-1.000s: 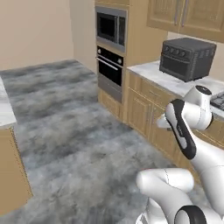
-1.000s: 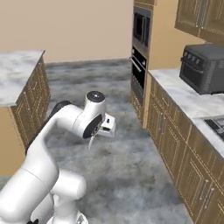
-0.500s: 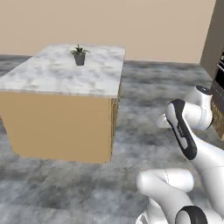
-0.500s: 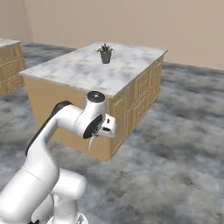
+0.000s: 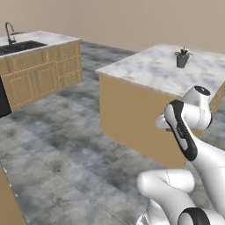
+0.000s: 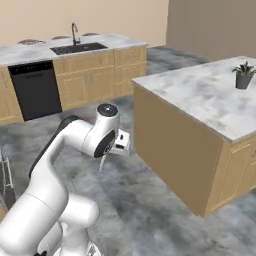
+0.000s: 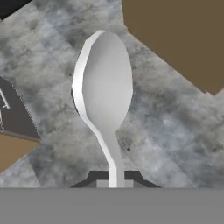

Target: Take the fork and place it on the left side of the plate. Then take the spoon and place it on the right side of the plate. Make sure they're directly next to the plate.

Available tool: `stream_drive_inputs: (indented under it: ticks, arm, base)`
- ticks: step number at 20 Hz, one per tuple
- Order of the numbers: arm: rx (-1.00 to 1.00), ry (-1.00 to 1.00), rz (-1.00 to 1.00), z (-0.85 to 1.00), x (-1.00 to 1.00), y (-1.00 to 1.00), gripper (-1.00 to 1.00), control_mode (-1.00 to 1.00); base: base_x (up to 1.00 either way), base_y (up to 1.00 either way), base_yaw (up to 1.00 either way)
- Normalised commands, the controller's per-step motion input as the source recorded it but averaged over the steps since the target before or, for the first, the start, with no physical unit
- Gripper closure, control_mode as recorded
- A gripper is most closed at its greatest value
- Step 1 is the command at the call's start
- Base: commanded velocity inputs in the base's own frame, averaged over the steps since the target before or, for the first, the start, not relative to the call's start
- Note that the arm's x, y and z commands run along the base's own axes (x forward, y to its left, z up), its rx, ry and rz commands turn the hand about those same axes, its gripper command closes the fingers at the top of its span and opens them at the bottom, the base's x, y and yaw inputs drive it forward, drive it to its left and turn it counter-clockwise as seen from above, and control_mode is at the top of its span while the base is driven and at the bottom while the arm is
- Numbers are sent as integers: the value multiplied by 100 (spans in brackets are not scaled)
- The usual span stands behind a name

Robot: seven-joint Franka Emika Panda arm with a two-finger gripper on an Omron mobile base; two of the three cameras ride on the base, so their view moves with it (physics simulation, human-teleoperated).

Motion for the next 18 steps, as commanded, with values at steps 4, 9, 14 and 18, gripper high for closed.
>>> stream_drive_inputs:
  ticks: [4, 9, 14, 18]
  arm:
    - [0, 0, 0, 0, 0, 0, 100, 100]
    - [0, 0, 0, 0, 0, 0, 100, 100]
    - [0, 0, 0, 0, 0, 0, 100, 100]
    - [0, 0, 0, 0, 0, 0, 100, 100]
  base:
    - [100, 70, 49]
    - [100, 28, 31]
    - [100, -14, 17]
    - [100, -51, 10]
